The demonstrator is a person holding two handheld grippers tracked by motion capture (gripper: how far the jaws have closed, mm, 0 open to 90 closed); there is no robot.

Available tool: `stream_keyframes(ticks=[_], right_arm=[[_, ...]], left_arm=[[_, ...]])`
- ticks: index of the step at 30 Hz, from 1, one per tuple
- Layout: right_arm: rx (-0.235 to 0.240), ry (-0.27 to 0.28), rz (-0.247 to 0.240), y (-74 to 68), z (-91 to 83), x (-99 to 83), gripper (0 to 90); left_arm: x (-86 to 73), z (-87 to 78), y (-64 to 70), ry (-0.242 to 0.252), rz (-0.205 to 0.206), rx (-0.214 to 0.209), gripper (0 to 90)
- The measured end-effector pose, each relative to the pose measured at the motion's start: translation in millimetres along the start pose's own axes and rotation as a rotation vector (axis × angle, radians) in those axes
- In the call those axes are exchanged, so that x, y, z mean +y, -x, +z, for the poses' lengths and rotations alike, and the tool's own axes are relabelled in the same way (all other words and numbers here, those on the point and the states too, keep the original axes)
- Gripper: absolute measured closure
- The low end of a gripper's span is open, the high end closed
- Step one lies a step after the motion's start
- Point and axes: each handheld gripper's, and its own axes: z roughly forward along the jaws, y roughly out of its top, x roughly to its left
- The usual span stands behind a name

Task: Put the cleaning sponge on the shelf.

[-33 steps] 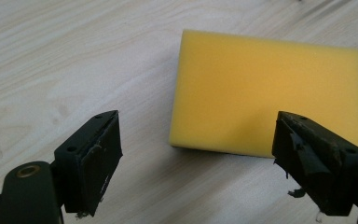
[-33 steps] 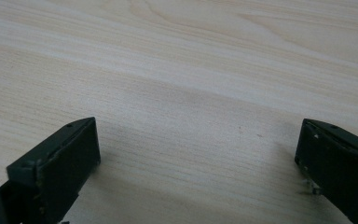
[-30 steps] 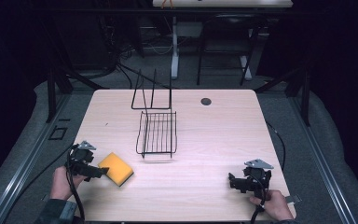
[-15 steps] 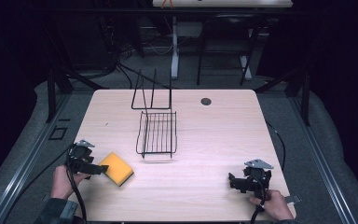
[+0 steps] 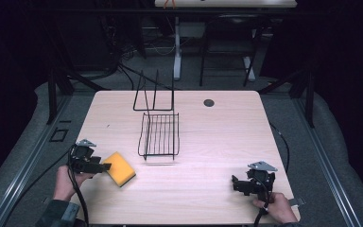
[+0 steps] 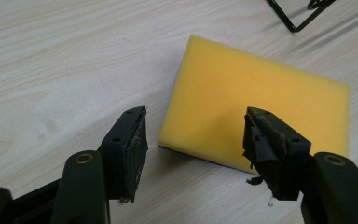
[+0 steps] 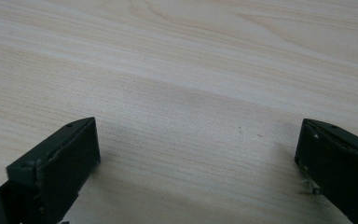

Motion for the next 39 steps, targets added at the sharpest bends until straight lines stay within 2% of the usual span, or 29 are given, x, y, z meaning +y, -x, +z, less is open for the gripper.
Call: stream_keyframes(ticks=[2, 5, 7, 9, 10, 12, 21, 25, 31, 39], right_arm=[[0.0, 0.0, 0.0, 0.0, 0.0, 0.0, 0.0], [0.0, 0.0, 0.0, 0.0, 0.0, 0.0, 0.0], [0.0, 0.0, 0.0, 0.0, 0.0, 0.0, 0.0], [0.0, 0.0, 0.0, 0.0, 0.0, 0.0, 0.0], [0.0, 0.0, 0.0, 0.0, 0.0, 0.0, 0.0], [0.0, 0.0, -0.001, 0.0, 0.0, 0.0, 0.0], [-0.001, -0.004, 0.0, -0.3, -0.5, 0.1, 0.0], [-0.001, -0.004, -0.001, -0.3, -0.5, 0.1, 0.0], [-0.001, -0.004, -0.001, -0.3, -0.5, 0.1, 0.0], [-0.002, -0.004, -0.001, -0.3, -0.5, 0.0, 0.0]], left_arm=[[2.3, -0.1, -3.9, 0.01, -0.012, -0.021, 43.6], [5.9, 0.6, -7.1, 0.027, -0.016, -0.019, 46.2], [7.7, 3.5, -8.6, 0.025, -0.017, -0.036, 48.7], [8.8, 4.8, -9.0, 0.013, -0.014, -0.034, 50.2], [9.0, 8.0, -10.1, -0.001, -0.013, -0.042, 57.1], [8.6, 9.3, -10.7, -0.006, -0.012, -0.055, 63.0], [8.8, 11.9, -9.9, -0.022, -0.012, -0.061, 81.5], [9.3, 11.7, -8.3, -0.02, 0.006, -0.052, 85.4], [9.4, 8.3, -6.0, -0.019, 0.017, -0.035, 86.5], [11.0, -5.2, -3.3, 0.025, 0.02, -0.027, 86.8]])
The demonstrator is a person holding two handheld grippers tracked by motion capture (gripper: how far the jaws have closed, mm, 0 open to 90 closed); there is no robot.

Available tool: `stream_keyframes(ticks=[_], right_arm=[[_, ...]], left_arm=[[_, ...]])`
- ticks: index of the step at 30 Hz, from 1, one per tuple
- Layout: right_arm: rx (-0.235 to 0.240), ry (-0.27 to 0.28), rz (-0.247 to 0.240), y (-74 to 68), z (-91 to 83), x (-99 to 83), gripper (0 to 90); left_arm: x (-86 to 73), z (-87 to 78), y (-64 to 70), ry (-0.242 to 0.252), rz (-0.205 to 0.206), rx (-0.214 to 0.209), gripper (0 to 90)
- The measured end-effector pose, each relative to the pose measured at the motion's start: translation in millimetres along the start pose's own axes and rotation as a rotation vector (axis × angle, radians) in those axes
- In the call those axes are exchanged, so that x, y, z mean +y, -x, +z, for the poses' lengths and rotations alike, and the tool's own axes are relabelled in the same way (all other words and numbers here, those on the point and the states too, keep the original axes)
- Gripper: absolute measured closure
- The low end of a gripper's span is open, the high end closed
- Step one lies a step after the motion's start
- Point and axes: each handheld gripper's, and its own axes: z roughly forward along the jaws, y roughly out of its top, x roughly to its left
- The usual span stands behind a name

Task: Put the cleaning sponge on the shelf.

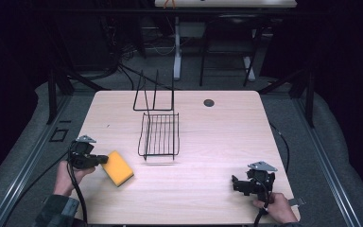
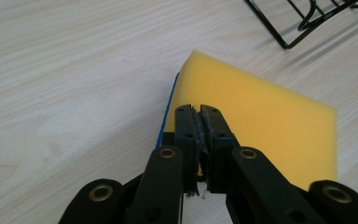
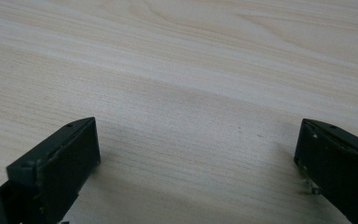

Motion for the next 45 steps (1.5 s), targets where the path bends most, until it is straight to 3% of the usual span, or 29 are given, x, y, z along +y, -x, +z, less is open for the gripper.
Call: stream_keyframes(ticks=[28, 45], right_arm=[[-0.001, 0.0, 0.001, -0.1, -0.1, -0.1, 0.0], [-0.001, 0.0, 0.001, -0.1, -0.1, -0.1, 0.0]], left_arm=[[3.1, -24.1, 13.4, 0.073, 0.035, 0.024, 88.4], [7.0, -37.2, 20.3, 0.096, 0.077, 0.045, 88.9]])
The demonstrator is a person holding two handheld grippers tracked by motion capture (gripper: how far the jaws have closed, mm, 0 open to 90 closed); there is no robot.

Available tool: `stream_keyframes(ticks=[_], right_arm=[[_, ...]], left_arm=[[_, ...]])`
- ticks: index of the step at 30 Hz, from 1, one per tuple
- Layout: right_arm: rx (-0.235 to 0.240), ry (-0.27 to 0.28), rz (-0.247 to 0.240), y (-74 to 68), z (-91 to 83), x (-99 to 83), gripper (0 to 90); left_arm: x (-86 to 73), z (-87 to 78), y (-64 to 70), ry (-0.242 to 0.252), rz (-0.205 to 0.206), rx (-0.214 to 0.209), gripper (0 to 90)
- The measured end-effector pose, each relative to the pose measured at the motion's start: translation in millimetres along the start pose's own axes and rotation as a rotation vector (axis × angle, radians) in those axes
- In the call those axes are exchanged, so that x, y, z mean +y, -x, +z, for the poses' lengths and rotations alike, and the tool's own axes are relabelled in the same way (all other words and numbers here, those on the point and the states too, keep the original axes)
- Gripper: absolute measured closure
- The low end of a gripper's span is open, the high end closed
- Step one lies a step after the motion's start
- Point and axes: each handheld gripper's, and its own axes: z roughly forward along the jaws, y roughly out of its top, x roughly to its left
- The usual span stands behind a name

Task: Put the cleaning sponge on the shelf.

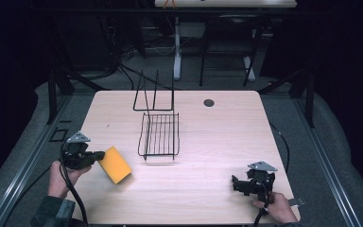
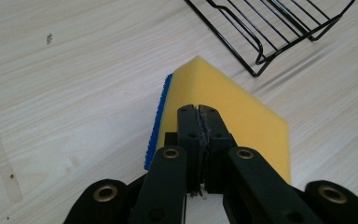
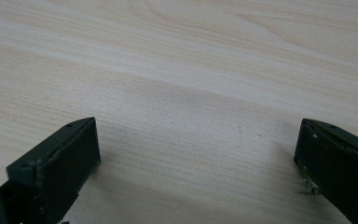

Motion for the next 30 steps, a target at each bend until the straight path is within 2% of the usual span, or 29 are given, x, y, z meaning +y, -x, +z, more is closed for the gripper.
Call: stream_keyframes(ticks=[7, 20, 30], right_arm=[[0.001, 0.001, -0.002, 0.2, 0.1, 0.0, 0.0], [0.001, 0.001, -0.002, 0.2, 0.1, 0.0, 0.0], [0.001, 0.001, -0.002, 0.2, 0.1, 0.0, 0.0]], left_arm=[[1.8, -4.0, 4.6, 0.016, 0.005, 0.0, 88.9], [6.4, -12.3, 8.9, 0.018, 0.015, -0.008, 88.9], [12.1, -23.8, 12.9, 0.044, 0.031, 0.004, 89.0]])
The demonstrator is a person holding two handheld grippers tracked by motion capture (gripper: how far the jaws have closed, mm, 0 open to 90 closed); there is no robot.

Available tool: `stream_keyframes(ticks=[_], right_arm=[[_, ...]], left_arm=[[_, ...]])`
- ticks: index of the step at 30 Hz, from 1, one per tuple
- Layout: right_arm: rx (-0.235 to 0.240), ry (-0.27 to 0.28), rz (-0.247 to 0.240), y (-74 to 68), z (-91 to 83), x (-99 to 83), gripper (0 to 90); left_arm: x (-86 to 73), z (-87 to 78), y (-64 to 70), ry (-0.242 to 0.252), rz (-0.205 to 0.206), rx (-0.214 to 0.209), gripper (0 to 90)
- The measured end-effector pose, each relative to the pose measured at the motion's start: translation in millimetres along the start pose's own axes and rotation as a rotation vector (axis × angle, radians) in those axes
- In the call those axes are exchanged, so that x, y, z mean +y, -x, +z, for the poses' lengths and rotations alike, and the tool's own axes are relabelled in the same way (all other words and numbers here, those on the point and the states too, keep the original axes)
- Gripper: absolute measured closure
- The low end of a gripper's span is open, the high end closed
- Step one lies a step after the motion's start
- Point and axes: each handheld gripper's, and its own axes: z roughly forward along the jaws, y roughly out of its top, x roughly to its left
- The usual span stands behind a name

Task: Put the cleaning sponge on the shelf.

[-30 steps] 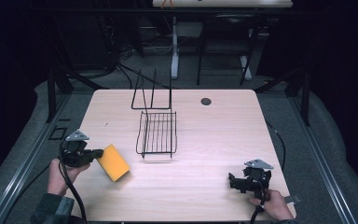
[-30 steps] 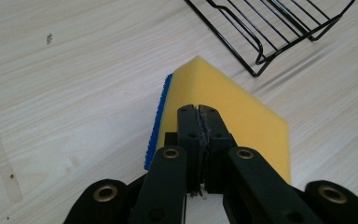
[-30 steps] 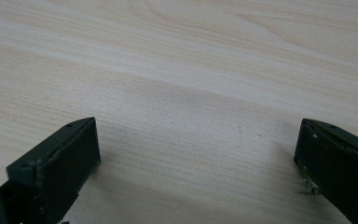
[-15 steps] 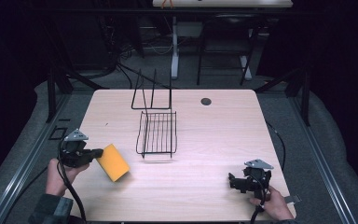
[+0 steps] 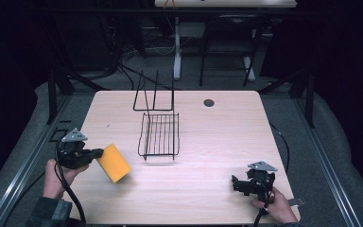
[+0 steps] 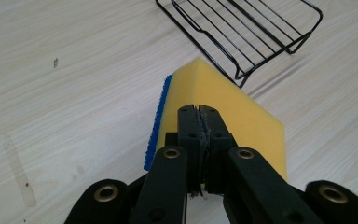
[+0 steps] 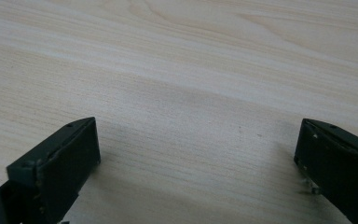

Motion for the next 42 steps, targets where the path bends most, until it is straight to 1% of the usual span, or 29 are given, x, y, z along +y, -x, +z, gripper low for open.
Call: stream_keyframes(ticks=[9, 10, 19, 20, 21, 22, 23, 28, 35, 40, 42], right_arm=[[0.0, 0.0, 0.0, 0.0, 0.0, 0.0, 0.0], [0.0, 0.0, 0.0, 0.0, 0.0, 0.0, 0.0], [-0.001, 0.0, 0.0, 0.0, 0.0, 0.0, 0.0], [0.0, 0.0, -0.001, 0.0, 0.0, 0.0, 0.0], [-0.001, -0.001, 0.002, -0.2, -0.1, 0.0, 0.0], [-0.001, -0.001, 0.002, -0.2, -0.1, 0.0, 0.0], [-0.001, -0.001, 0.002, -0.2, -0.1, 0.0, 0.0], [-0.001, -0.001, 0.002, -0.3, -0.1, 0.0, 0.0], [-0.001, -0.001, 0.001, -0.3, -0.1, 0.0, 0.0], [-0.003, -0.001, 0.001, -0.4, -0.2, -0.1, 0.0], [-0.003, -0.002, 0.002, -0.5, -0.3, -0.1, 0.0]], left_arm=[[5.7, -4.9, 6.5, 0.023, 0.022, 0.001, 89.1], [6.5, -5.9, 6.8, 0.02, 0.029, -0.004, 89.1], [11.2, -11.7, 10.6, 0.037, 0.04, -0.008, 89.1], [12.5, -12.5, 11.3, 0.04, 0.041, -0.014, 89.1], [13.0, -12.4, 12.5, 0.049, 0.04, -0.01, 89.1], [13.0, -12.4, 12.5, 0.049, 0.04, -0.01, 89.1], [14.6, -13.5, 13.7, 0.046, 0.049, -0.014, 89.1], [17.0, -15.7, 16.1, 0.05, 0.056, -0.017, 89.1], [25.2, -20.5, 21.6, 0.073, 0.081, -0.019, 89.1], [28.7, -23.6, 23.9, 0.09, 0.087, -0.017, 89.1], [31.7, -24.2, 24.6, 0.089, 0.091, -0.022, 89.1]])
